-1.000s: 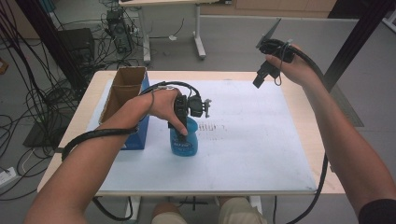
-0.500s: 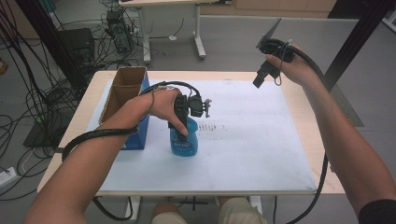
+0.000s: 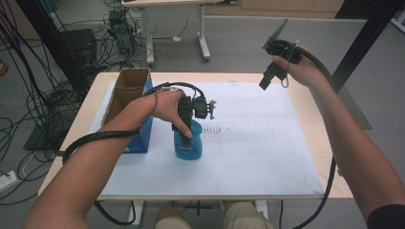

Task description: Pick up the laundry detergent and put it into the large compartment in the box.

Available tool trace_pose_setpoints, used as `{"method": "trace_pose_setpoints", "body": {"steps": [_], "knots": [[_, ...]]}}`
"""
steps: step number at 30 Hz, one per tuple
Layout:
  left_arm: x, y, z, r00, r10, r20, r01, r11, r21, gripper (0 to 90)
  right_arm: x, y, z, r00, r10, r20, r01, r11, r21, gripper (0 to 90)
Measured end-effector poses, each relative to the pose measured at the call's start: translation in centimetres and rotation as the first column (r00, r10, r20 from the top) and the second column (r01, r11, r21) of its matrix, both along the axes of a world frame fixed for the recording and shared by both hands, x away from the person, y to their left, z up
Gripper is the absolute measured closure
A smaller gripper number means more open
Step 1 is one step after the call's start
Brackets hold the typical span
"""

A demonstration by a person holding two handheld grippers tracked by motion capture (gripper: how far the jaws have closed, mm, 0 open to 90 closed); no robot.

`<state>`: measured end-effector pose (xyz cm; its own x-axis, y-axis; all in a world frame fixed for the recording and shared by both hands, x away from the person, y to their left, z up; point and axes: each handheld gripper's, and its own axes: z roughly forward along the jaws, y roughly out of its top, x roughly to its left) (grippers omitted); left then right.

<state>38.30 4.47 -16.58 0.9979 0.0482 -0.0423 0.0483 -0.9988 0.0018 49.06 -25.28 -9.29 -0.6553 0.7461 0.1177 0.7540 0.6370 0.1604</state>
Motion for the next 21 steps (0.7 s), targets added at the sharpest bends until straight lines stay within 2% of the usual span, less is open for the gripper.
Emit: {"method": "trace_pose_setpoints", "body": {"steps": [21], "knots": [[0.00, 0.15, -0.08, 1.0000, 0.000, 0.001, 0.000, 1.0000, 0.000, 6.4, 0.16, 0.16, -0.12, 1.0000, 0.000, -0.002, 0.000, 1.000, 0.002, 5.0]]}}
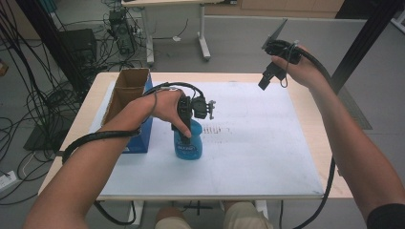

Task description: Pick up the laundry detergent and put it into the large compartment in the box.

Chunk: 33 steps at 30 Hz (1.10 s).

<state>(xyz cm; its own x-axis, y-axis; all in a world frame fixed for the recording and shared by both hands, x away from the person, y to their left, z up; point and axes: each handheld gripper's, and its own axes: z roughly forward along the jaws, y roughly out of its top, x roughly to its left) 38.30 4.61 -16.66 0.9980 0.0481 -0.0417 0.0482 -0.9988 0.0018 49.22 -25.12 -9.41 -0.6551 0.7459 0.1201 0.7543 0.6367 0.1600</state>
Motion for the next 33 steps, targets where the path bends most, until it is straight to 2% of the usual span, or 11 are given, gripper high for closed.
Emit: {"method": "trace_pose_setpoints", "body": {"steps": [33], "knots": [[-0.05, 0.06, -0.24, 1.0000, -0.001, 0.000, 0.001, 1.0000, -0.001, 6.9, -0.12, 0.16, 0.03, 1.0000, 0.008, 0.004, -0.008, 1.000, -0.005, 5.0]]}}
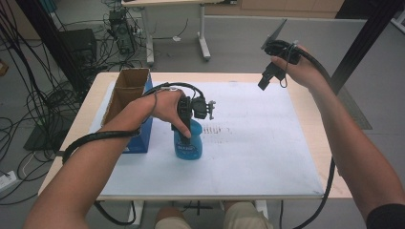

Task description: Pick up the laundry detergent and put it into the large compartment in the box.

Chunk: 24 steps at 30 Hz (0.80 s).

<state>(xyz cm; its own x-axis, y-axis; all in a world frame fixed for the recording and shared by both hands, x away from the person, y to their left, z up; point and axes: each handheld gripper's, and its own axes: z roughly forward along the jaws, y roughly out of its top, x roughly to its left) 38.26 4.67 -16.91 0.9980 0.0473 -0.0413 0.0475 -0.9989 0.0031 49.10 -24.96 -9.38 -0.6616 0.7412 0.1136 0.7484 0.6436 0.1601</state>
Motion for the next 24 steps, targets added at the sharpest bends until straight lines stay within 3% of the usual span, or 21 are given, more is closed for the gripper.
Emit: {"method": "trace_pose_setpoints", "body": {"steps": [8, 24], "knots": [[-0.01, 0.00, 0.04, 1.0000, -0.003, -0.002, 0.003, 1.0000, 0.003, 8.6, -0.01, -0.16, 0.00, 1.0000, -0.009, -0.003, 0.009, 1.000, 0.003, 5.0], [0.00, 0.02, -0.15, 0.9999, -0.013, -0.002, 0.013, 0.9999, 0.010, 21.4, 0.07, -0.22, -0.06, 1.0000, -0.005, -0.004, 0.005, 1.000, 0.003, 5.0]]}}
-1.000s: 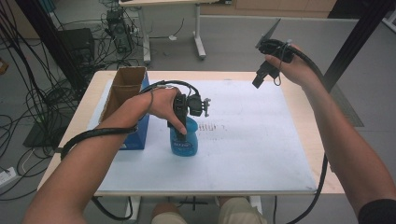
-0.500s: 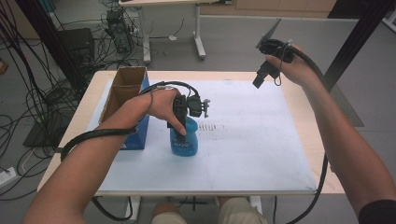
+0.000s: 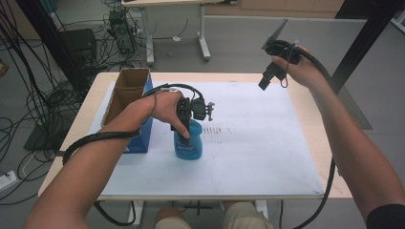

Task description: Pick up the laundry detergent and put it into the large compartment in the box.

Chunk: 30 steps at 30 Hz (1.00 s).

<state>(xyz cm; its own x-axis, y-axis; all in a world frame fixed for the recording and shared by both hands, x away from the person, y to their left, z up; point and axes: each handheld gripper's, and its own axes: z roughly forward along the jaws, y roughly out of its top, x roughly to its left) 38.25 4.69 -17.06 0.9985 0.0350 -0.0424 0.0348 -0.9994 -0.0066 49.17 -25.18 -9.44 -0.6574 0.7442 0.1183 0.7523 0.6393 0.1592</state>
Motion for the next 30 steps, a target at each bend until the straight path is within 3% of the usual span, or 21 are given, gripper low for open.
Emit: {"method": "trace_pose_setpoints", "body": {"steps": [14, 30], "knots": [[0.50, 0.02, 0.18, 0.9998, 0.006, -0.017, -0.006, 0.9999, -0.008, 35.9, 0.05, 0.06, -0.12, 1.0000, -0.003, -0.005, 0.003, 1.000, 0.002, 5.0], [0.41, -0.12, 0.14, 0.9999, 0.004, -0.010, -0.004, 1.0000, -0.003, 36.6, 0.04, 0.03, -0.20, 1.0000, -0.005, -0.004, 0.005, 1.000, 0.004, 5.0]]}}
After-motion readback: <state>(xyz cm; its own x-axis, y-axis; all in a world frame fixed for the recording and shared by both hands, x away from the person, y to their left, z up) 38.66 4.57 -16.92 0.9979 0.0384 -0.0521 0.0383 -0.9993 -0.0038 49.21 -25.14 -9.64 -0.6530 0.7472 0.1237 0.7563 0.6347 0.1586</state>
